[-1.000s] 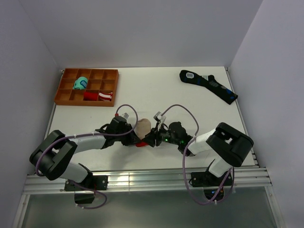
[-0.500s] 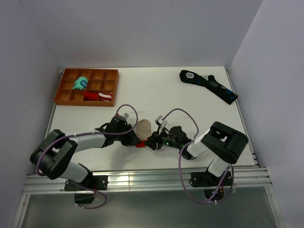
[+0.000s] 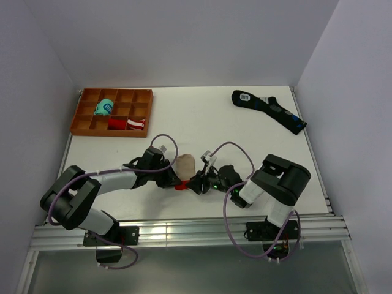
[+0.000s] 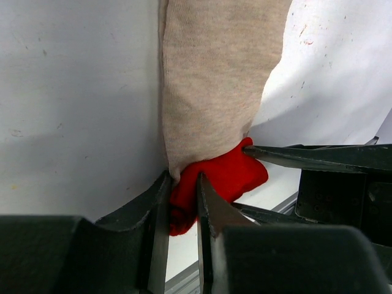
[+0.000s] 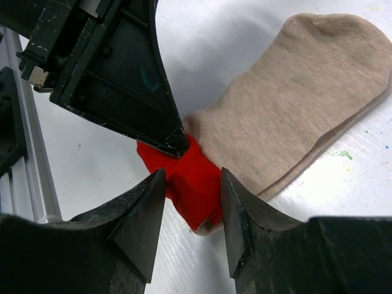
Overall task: Roll the socks
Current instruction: Roll the sock at the center of the board.
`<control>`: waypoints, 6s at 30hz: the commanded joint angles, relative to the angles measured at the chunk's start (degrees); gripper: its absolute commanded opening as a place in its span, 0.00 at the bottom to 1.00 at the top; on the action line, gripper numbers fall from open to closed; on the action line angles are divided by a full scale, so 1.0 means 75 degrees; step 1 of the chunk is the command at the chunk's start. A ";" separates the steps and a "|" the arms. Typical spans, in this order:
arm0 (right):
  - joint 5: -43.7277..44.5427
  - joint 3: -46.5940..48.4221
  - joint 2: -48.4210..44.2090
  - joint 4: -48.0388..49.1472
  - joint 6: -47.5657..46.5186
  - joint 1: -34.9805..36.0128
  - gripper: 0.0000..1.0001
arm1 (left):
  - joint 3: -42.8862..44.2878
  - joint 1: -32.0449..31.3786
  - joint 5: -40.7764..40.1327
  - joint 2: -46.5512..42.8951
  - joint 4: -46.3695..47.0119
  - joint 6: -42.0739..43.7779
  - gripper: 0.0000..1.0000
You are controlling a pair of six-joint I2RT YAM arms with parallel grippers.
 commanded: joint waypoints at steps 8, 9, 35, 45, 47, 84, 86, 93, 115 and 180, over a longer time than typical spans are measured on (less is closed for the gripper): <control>0.0462 -0.0307 0.0361 0.0123 0.0001 0.0135 0.48 | -0.0252 0.0163 0.0347 0.0193 -0.0088 -0.0141 0.01; 0.0474 -0.0318 0.0373 0.0182 0.0013 0.0136 0.47 | -0.0252 0.0175 0.0335 0.0181 -0.0111 -0.0141 0.01; -0.0217 0.0267 0.0818 -0.0989 0.0330 -0.0110 0.00 | -0.0697 0.0210 -0.1514 -0.1366 0.0007 -0.0669 0.37; -0.0393 0.0396 0.0912 -0.1165 0.0365 -0.0122 0.00 | -0.0591 0.0222 -0.2137 -0.0979 0.0579 -0.0293 0.41; -0.0416 0.0385 0.0912 -0.1177 0.0365 -0.0122 0.00 | -0.0662 0.0222 -0.2137 -0.1073 0.0931 -0.0259 0.41; -0.0323 0.0900 0.0198 -0.3250 0.0342 -0.0228 0.00 | -0.0157 0.0233 -0.3391 0.0123 -0.0122 -0.0129 0.00; -0.0322 0.0947 0.0023 -0.3577 0.0318 -0.0251 0.00 | -0.0252 0.0257 -0.3392 -0.0053 -0.0041 -0.0153 0.00; -0.0416 0.1567 -0.0002 -0.4949 0.0224 -0.0251 0.00 | -0.0357 0.0350 -0.3310 0.0052 0.0076 -0.0165 0.00; -0.2031 0.4497 0.1497 -1.0106 -0.0186 -0.0860 0.00 | -0.1270 0.0433 -0.3087 -0.0463 0.1305 -0.0329 0.00; -0.2702 0.5600 0.2483 -1.1185 -0.0702 -0.1107 0.00 | -0.3135 -0.0798 -0.2595 -0.2409 0.4307 0.0292 0.27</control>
